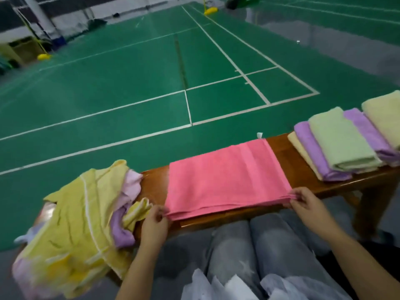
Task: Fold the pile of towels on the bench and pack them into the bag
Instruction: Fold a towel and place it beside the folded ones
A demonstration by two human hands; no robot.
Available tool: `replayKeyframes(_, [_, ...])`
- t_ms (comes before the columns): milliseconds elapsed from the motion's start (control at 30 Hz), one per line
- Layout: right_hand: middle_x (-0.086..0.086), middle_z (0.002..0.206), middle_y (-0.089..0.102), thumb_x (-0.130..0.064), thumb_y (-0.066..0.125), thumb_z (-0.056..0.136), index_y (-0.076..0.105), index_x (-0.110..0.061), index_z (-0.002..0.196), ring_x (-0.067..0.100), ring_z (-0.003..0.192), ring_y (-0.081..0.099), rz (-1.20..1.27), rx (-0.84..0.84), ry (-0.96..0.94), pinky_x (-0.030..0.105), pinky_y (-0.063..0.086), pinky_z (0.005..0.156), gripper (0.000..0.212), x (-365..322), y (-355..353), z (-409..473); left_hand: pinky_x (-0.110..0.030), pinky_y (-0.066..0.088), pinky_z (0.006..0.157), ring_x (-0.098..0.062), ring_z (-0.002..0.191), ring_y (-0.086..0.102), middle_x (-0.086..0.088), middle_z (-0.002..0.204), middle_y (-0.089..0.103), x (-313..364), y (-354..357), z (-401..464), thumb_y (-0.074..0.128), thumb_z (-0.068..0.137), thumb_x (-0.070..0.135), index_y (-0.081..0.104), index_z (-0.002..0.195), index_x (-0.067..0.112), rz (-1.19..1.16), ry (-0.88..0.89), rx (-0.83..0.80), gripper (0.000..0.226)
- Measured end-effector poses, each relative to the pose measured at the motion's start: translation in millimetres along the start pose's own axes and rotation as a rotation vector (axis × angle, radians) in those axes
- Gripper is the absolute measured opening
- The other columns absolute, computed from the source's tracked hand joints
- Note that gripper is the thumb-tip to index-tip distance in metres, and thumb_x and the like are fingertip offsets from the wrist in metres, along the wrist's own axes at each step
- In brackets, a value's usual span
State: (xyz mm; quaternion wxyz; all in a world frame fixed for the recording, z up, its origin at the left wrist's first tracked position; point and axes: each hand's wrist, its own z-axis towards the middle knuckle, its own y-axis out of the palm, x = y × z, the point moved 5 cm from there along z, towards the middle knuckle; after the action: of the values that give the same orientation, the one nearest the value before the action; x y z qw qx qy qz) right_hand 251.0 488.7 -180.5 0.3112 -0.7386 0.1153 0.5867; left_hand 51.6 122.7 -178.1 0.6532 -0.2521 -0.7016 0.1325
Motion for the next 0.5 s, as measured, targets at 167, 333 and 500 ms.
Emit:
replayKeyframes(167, [-0.004,0.092,0.061,0.013,0.053,0.088,0.054,-0.025,0.088,-0.012,0.076,0.061,0.004,0.026,0.026,0.003,0.045,0.073,0.038,20,1,-2,-0.038,0.047,0.089,-0.022,0.089,0.060,-0.005,0.097,0.067,-10,2,-8,0.059,0.082,-0.011,0.066,0.085,0.040,0.130,0.070,-0.049,0.051])
replayKeyframes(333, [0.002,0.088,0.065,0.015,0.063,0.079,0.066,-0.035,0.077,-0.006,0.074,0.061,0.035,0.028,0.019,0.005,0.046,0.075,0.050,20,0,-6,-0.033,0.047,0.088,-0.014,0.092,0.059,0.001,0.099,0.063,-9,0,-16,0.071,0.076,-0.008,0.062,0.093,0.037,0.154,0.196,-0.134,0.049])
replayKeyframes(500, [-0.017,0.078,0.070,0.009,0.064,0.082,0.069,-0.040,0.076,-0.008,0.075,0.062,0.041,0.097,-0.002,0.003,0.045,0.073,0.049,14,-10,-4,-0.024,0.044,0.072,-0.009,0.081,0.060,0.007,0.085,0.064,2,-6,-16,0.066,0.082,-0.005,0.059,0.080,0.034,0.178,0.233,-0.002,0.039])
